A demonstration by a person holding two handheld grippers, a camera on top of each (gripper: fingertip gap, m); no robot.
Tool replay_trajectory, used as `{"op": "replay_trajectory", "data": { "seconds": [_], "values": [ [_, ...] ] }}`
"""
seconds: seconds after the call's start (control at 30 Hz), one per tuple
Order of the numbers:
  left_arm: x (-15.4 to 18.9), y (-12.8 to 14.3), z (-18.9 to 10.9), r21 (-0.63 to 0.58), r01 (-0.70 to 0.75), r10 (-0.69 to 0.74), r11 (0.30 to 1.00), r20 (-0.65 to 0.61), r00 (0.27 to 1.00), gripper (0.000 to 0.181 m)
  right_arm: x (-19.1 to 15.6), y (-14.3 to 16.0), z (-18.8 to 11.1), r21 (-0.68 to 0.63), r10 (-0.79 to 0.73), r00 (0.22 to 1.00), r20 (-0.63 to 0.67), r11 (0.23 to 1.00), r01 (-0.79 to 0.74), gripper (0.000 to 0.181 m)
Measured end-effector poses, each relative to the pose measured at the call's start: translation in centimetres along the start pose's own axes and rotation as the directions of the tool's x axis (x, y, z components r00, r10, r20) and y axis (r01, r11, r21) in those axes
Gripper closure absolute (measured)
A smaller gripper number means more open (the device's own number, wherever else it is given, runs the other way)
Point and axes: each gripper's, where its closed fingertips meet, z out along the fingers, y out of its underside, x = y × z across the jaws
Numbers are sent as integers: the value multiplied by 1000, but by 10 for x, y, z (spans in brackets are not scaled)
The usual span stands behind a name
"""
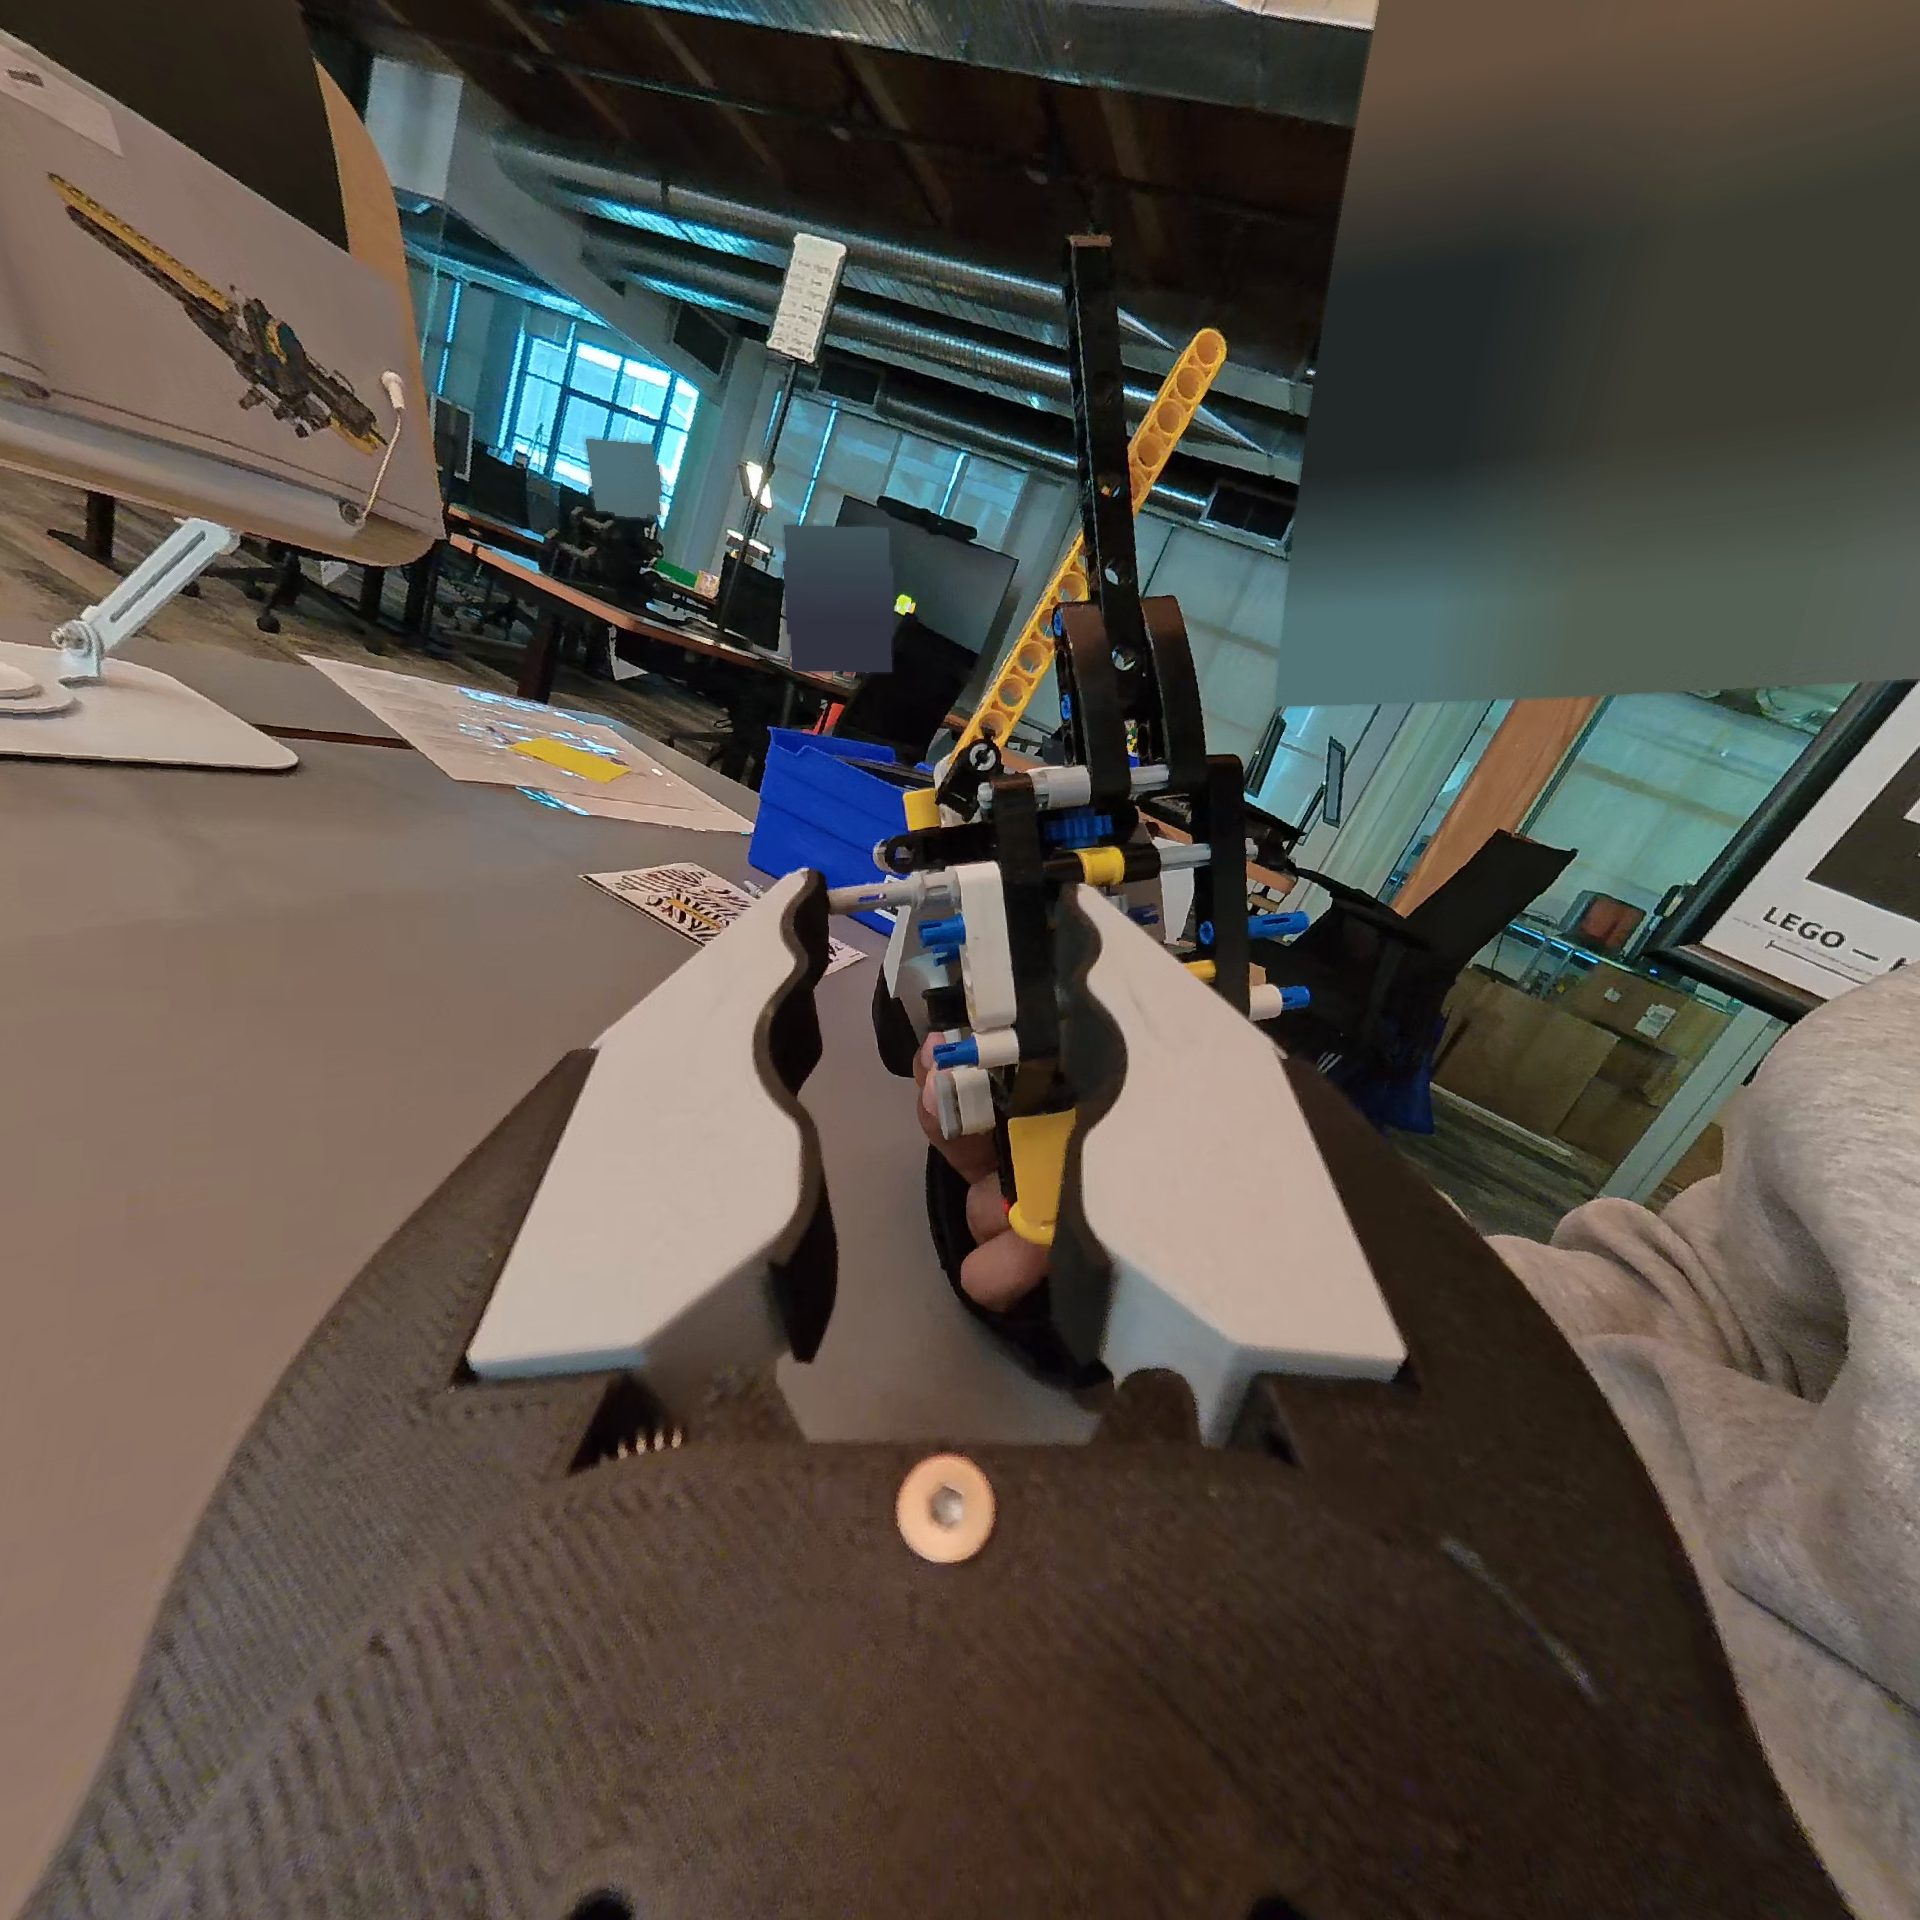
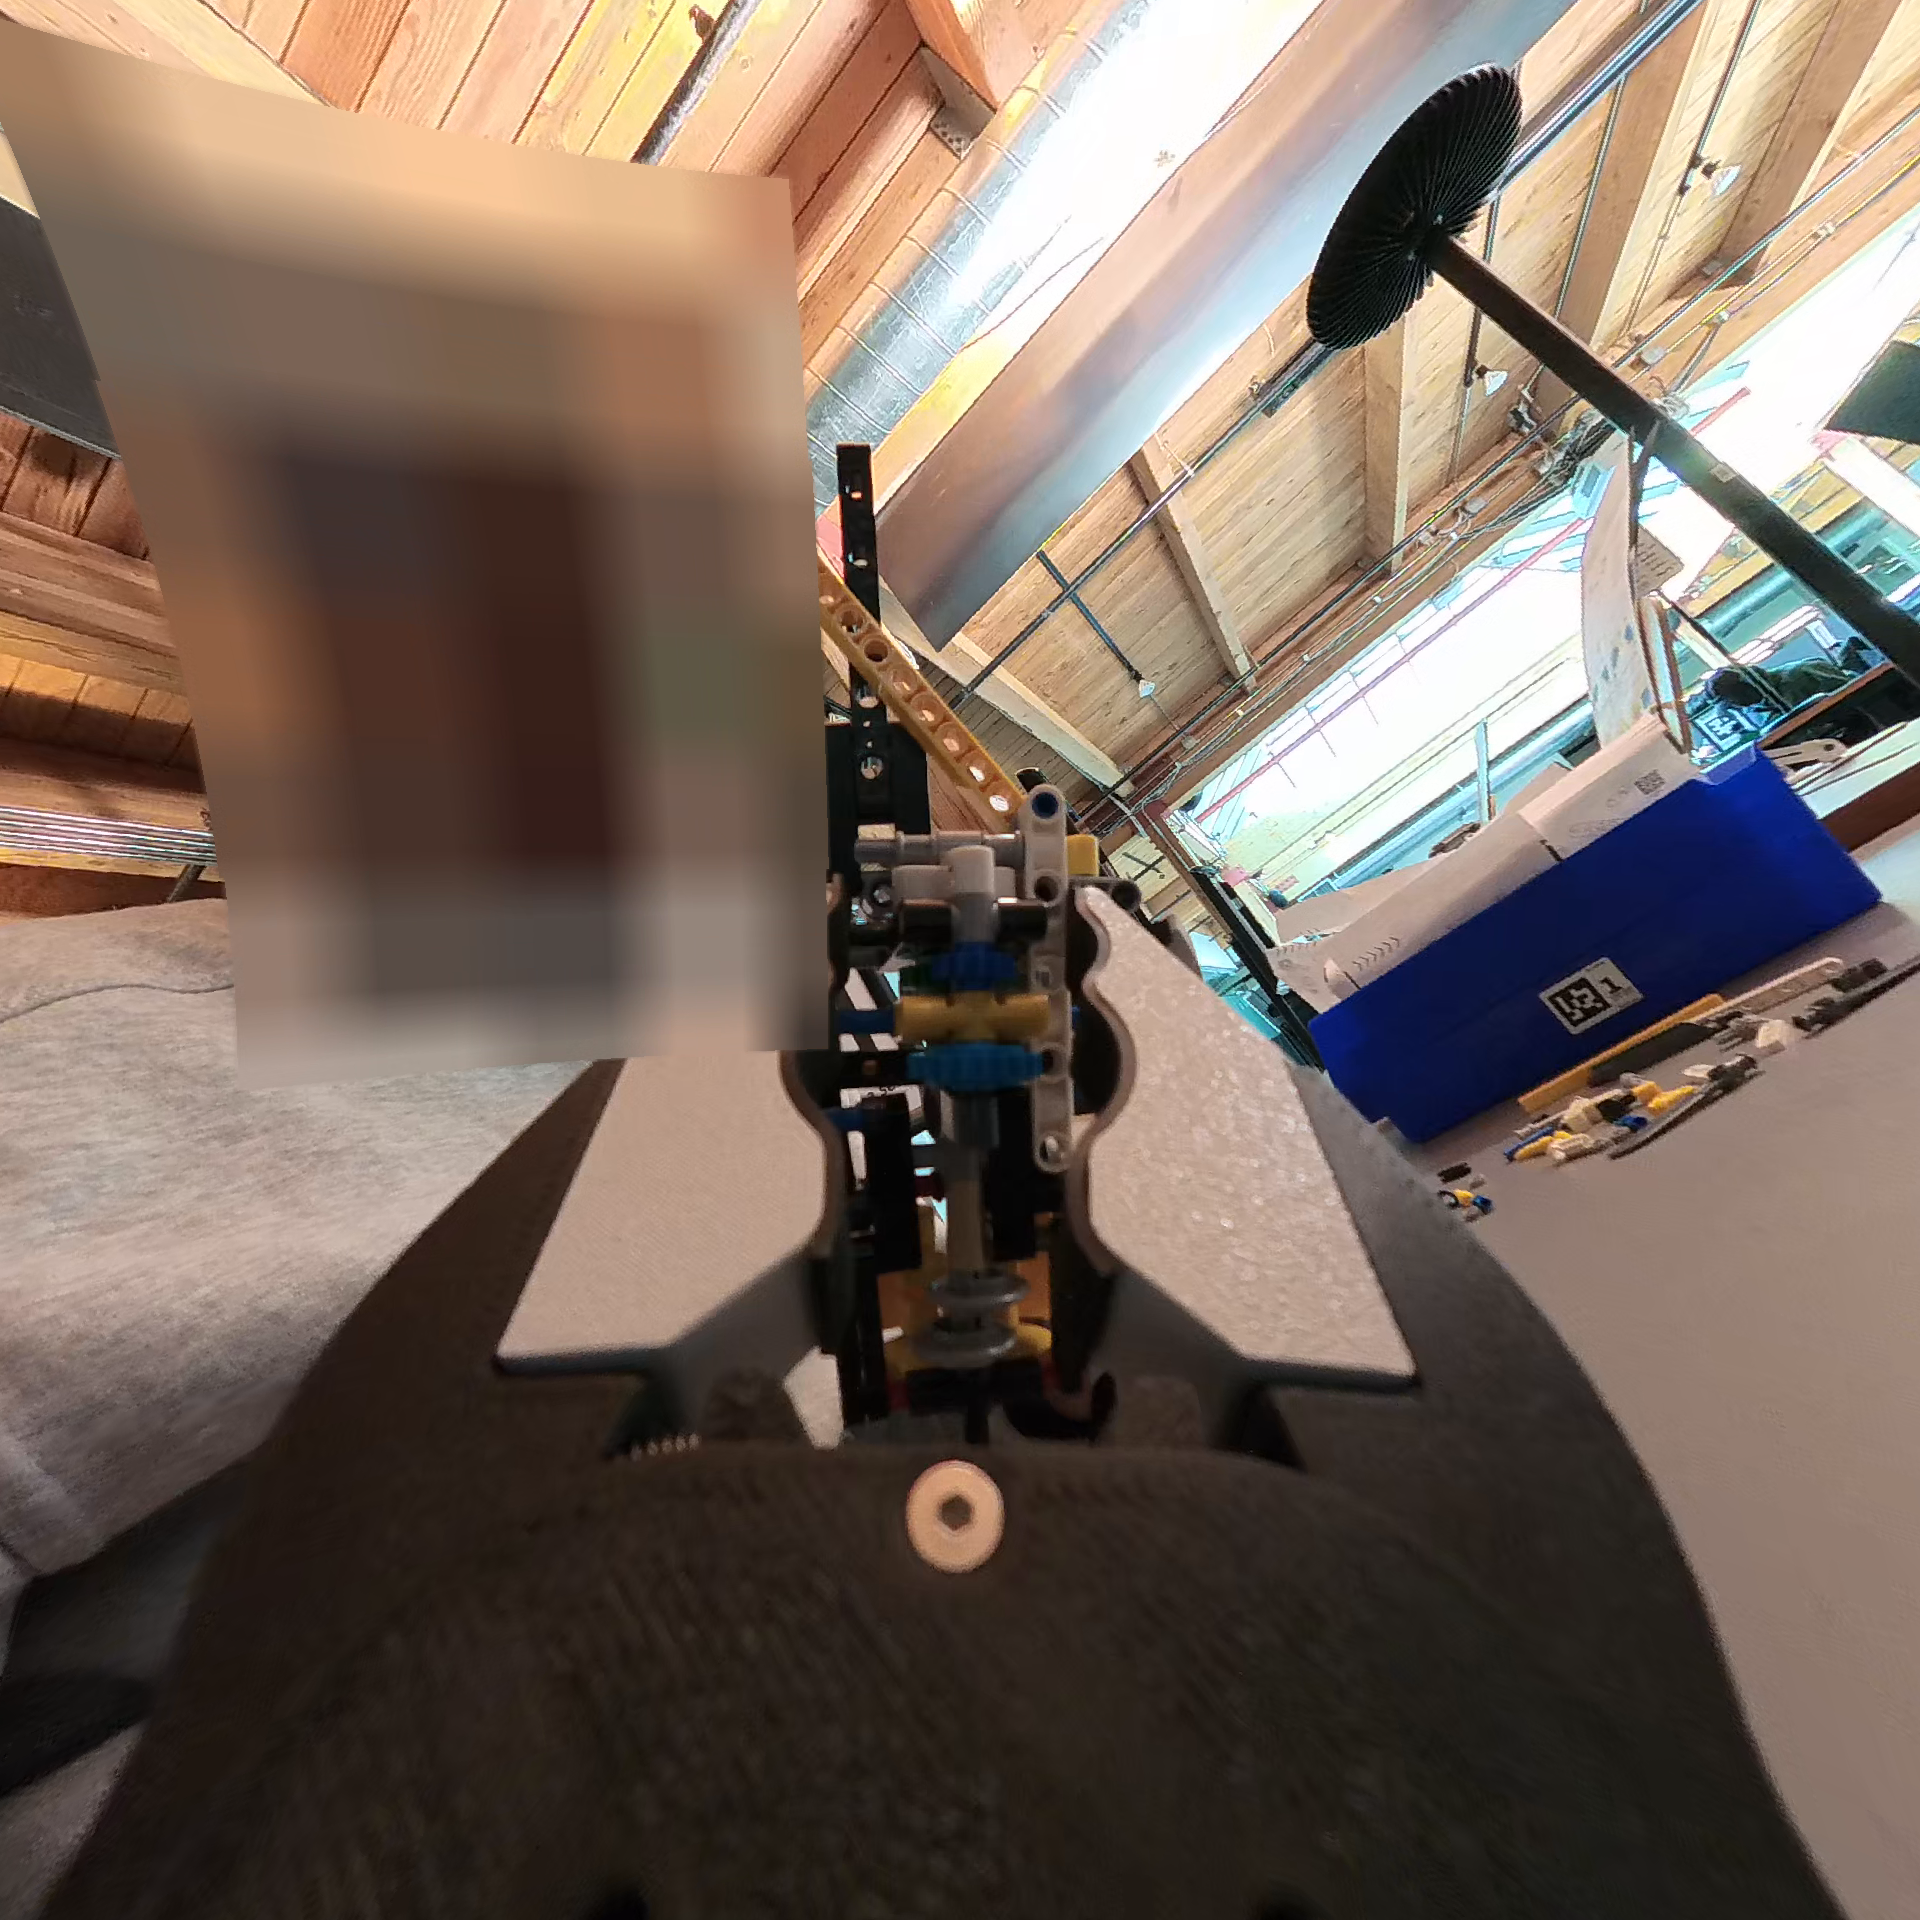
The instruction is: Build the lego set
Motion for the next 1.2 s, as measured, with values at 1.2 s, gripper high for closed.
{"op": "replay_trajectory", "data": {
  "seconds": [1.2],
  "values": [
    [14, 13, 7, -56, 31, -33, 998, -32, 999, 91, 5, 0, -1, -12, -63, 997, -54, 998, 62, 142]
  ]
}}
